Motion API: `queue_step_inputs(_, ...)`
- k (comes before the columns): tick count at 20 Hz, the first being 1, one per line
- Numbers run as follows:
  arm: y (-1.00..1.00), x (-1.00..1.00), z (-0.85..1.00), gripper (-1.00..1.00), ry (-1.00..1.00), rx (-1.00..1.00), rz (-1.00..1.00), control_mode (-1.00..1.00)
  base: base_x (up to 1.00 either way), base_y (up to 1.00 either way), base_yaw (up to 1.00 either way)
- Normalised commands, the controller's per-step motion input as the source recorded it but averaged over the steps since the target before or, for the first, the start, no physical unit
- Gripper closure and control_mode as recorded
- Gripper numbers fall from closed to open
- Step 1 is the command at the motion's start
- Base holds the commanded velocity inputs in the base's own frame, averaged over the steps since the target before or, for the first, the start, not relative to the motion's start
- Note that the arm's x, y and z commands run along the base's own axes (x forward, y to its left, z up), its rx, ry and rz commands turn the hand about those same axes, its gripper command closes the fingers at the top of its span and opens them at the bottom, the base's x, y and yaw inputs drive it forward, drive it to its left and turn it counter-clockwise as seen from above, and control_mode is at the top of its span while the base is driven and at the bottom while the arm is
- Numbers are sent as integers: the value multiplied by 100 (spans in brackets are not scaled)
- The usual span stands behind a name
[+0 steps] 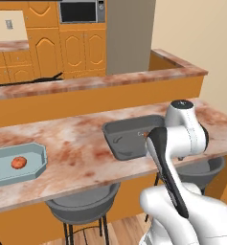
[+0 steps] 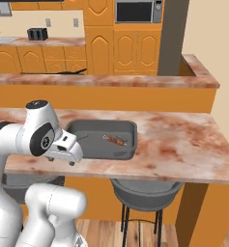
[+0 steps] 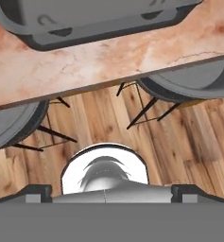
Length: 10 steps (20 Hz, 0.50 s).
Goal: Place the cold items (mango and squash) from the fridge in one tupperware on the dining counter. Place the warm items (kebab skewer and hot dog) in the stove area in another tupperware.
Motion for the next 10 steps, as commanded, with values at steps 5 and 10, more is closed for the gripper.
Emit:
queue_step_inputs(5, 0, 0, 0, -100, 0, 0, 0, 100, -59, 79, 11)
queue_step_inputs(10, 0, 0, 0, -100, 0, 0, 0, 100, -59, 100, 14)
